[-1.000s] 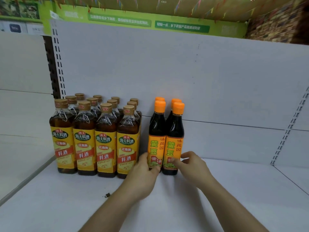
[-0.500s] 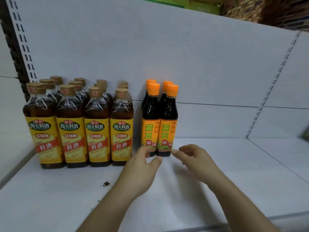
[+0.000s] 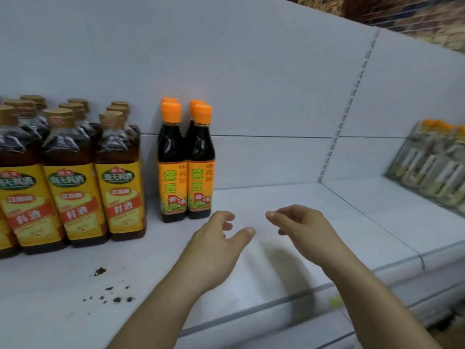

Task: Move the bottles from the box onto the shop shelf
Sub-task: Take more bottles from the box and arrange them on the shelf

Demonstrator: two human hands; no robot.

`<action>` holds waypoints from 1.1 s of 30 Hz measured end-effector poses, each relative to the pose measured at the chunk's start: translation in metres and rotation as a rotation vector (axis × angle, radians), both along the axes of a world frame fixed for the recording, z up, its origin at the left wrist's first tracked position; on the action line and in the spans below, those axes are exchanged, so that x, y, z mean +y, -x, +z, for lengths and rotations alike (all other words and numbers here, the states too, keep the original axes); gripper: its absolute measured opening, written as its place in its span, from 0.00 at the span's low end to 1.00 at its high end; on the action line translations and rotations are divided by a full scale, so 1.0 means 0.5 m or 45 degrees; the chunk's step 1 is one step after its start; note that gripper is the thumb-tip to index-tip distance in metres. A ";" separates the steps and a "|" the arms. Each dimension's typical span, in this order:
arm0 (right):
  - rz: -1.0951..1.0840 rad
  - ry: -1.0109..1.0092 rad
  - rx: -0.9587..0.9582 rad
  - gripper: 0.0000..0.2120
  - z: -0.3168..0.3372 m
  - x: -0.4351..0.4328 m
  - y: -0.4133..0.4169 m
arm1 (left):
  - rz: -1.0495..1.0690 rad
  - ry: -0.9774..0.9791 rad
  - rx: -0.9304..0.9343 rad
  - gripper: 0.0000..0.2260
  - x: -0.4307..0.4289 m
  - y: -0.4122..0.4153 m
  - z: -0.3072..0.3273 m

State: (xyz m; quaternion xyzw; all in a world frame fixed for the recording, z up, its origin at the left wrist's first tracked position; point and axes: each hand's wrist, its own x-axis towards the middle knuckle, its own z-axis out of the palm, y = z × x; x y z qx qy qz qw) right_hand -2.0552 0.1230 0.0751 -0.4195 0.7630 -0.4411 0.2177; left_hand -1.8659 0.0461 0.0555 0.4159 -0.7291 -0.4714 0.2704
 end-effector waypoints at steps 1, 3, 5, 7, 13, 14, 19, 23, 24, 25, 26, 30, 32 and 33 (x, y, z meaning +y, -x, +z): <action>-0.023 0.011 -0.004 0.13 0.000 0.015 0.013 | -0.003 0.004 0.025 0.22 0.009 0.017 0.001; -0.076 0.041 -0.015 0.13 0.001 0.049 0.044 | -0.001 0.008 0.095 0.18 0.030 0.055 0.005; -0.127 0.077 -0.020 0.13 0.002 0.086 0.078 | 0.003 0.015 0.146 0.15 0.054 0.097 0.012; -0.172 0.112 -0.027 0.13 0.005 0.132 0.115 | -0.025 0.018 0.164 0.14 0.084 0.142 0.018; -0.258 0.204 -0.071 0.12 0.008 0.303 0.256 | -0.116 -0.007 0.287 0.08 0.234 0.294 0.025; -0.268 0.221 -0.088 0.11 0.006 0.334 0.281 | -0.117 -0.003 0.309 0.07 0.264 0.321 0.023; -0.300 0.225 -0.139 0.10 -0.024 0.502 0.413 | -0.107 -0.012 0.362 0.03 0.415 0.468 -0.005; -0.375 0.161 -0.185 0.12 -0.073 0.641 0.510 | -0.230 -0.047 0.289 0.02 0.525 0.587 -0.059; -0.400 0.145 -0.189 0.13 -0.084 0.667 0.527 | -0.269 -0.046 0.258 0.03 0.543 0.609 -0.071; -0.437 0.134 -0.202 0.14 -0.097 0.702 0.548 | -0.322 -0.043 0.215 0.04 0.568 0.638 -0.085; -0.473 0.130 -0.217 0.14 -0.109 0.733 0.567 | -0.370 -0.045 0.173 0.06 0.590 0.664 -0.097; -0.681 0.119 -0.266 0.12 -0.160 0.855 0.637 | -0.555 -0.088 0.045 0.06 0.671 0.775 -0.144; -0.807 0.114 -0.299 0.12 -0.189 0.911 0.664 | -0.646 -0.121 -0.003 0.06 0.708 0.830 -0.174; -0.872 0.105 -0.324 0.12 -0.205 0.939 0.675 | -0.695 -0.141 -0.026 0.06 0.728 0.855 -0.191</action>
